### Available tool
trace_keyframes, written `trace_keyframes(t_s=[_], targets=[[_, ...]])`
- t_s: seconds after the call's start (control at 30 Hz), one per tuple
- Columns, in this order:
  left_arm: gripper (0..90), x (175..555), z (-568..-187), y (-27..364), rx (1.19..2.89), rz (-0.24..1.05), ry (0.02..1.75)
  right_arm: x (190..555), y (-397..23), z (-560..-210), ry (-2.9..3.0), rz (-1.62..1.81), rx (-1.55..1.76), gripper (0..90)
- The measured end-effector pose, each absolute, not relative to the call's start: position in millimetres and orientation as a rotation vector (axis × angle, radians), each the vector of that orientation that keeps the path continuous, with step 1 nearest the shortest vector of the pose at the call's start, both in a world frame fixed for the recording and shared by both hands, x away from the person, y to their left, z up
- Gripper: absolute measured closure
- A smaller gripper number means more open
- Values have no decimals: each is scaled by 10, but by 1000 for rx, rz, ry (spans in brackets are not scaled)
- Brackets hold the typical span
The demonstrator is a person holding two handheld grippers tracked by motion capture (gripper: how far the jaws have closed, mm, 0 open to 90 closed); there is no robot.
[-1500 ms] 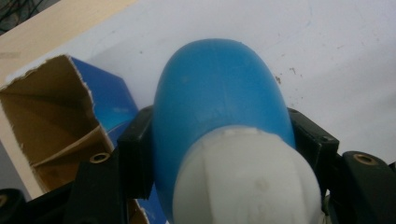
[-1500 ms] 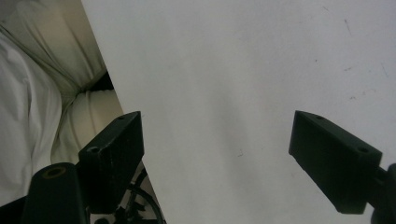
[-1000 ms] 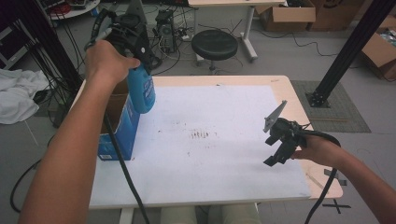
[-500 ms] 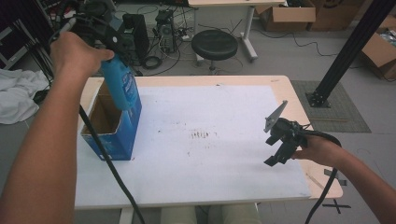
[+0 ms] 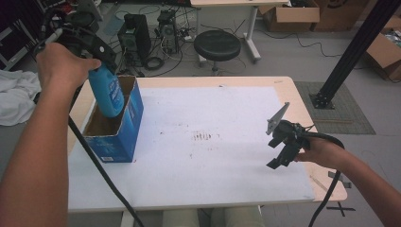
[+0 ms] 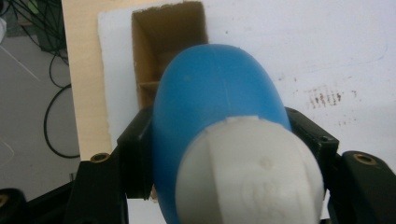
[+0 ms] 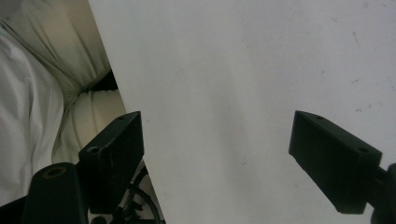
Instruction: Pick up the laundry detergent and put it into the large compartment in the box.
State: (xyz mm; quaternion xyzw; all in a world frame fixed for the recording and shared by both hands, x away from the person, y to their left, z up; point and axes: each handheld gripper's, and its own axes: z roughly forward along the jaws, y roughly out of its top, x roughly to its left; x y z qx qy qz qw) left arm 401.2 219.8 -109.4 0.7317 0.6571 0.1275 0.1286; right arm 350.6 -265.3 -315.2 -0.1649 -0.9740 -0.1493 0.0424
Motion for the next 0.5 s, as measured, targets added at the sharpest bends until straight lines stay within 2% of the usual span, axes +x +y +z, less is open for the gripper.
trace_keyframes(t_s=[0.5], targets=[[375, 4056, -1474, 2367, 2142, 353, 1925, 3517, -2672, -3163, -2976, -446, -520, 177]])
